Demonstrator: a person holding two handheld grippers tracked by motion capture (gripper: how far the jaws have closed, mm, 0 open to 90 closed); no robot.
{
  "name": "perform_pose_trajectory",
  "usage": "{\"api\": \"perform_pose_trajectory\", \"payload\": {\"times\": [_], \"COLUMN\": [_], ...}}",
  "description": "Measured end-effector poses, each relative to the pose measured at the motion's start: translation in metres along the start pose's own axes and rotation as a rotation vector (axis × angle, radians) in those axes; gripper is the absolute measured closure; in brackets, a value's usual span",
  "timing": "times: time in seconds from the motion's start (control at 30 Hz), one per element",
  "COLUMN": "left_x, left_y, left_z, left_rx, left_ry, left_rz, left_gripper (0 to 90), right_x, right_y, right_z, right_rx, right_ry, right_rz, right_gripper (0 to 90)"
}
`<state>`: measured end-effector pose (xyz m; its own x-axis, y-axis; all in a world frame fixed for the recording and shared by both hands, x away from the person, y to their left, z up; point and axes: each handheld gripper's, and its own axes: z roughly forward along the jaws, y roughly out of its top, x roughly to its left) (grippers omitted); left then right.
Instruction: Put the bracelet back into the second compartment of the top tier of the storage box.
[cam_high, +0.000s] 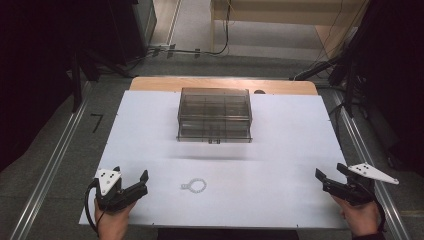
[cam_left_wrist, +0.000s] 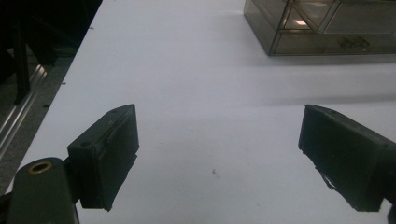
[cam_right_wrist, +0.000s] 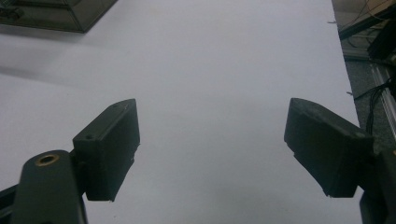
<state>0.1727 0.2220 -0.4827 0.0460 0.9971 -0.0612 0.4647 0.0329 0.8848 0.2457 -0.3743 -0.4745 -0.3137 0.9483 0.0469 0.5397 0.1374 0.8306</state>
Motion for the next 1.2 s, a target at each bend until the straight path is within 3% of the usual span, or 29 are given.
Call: {"api": "perform_pose_trajectory", "payload": {"times": [0.63, 1.2], "left_x": [-0.007, -0.014], "left_y": [-0.003, -0.003], "left_z": [0.010, 0.015], "left_rx": [0.062, 0.083], "left_ry": [-0.067, -0.104], "left_rz": [0.023, 0.044], "left_gripper": [13.0, 14.0], "right_x": [0.003, 0.006], "right_y": [0.000, 0.000], "right_z": [0.002, 0.003], "right_rx": [0.011, 0.021], "right_ry": [0.003, 0.006], "right_rz": [-0.012, -0.018], "right_gripper": [16.0, 15.9]}}
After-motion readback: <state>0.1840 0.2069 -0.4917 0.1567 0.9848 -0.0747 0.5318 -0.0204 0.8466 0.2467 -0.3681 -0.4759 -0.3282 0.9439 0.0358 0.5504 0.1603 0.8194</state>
